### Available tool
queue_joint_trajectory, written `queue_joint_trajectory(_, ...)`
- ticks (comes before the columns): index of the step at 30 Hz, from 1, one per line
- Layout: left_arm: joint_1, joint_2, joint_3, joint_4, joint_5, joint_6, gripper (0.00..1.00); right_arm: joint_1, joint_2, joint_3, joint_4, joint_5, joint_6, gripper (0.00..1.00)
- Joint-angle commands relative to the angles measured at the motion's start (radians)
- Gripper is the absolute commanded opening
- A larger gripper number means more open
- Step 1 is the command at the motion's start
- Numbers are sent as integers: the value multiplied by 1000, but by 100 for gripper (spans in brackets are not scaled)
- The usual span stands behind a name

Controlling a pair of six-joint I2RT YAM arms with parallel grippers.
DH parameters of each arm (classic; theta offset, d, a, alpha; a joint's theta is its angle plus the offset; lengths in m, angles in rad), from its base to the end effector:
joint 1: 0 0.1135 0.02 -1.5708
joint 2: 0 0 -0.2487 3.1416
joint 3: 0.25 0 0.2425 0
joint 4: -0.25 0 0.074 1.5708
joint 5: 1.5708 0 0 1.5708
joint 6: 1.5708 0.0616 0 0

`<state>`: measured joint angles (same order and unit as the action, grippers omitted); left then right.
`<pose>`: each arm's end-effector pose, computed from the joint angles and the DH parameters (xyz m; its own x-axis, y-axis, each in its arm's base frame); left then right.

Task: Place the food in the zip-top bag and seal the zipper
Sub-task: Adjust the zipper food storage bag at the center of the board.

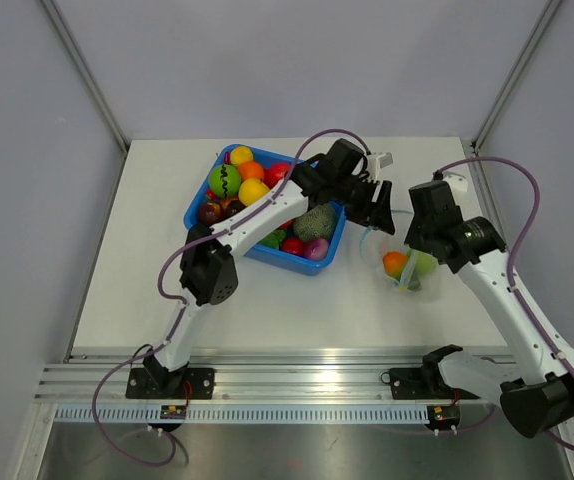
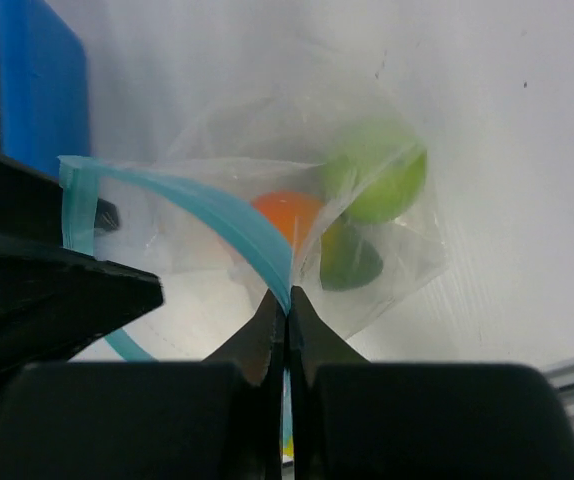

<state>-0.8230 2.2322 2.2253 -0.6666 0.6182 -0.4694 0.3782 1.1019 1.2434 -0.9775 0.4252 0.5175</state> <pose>0.3174 -0.3947 0.2907 -0.7879 0.3074 -0.5336 0.6157 0.4049 -0.6760 0.2129 0.0572 0.3313 -0.6385 0.2312 -0.7341 0.2722 0.9600 0.0657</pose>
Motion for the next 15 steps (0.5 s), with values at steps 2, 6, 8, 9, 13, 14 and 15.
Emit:
queue_joint_trajectory(2,28,0,43,-59,6,47,74,-7,16,-82,33,-2,30,0)
queue_joint_trajectory(6,51,-104,43,-162,-81,136,80,-9,-7,-64,28,-26,30,0)
queue_joint_trajectory(8,62,-147,25,-203,-129,175,77,-10,-11,-53,26,-40,32,0)
queue_joint_trajectory(9,73,-166,13,-211,-146,187,73,-10,-10,-45,25,-54,35,0)
queue_joint_trajectory(13,111,-307,-127,-196,-228,221,62,-12,-11,-36,33,-100,49,0)
queue_joint_trajectory(14,129,-322,-169,-189,-241,225,61,-12,-11,-35,37,-114,53,0)
queue_joint_trajectory(15,137,-332,-188,-191,-251,229,61,-12,-11,-33,39,-118,55,0)
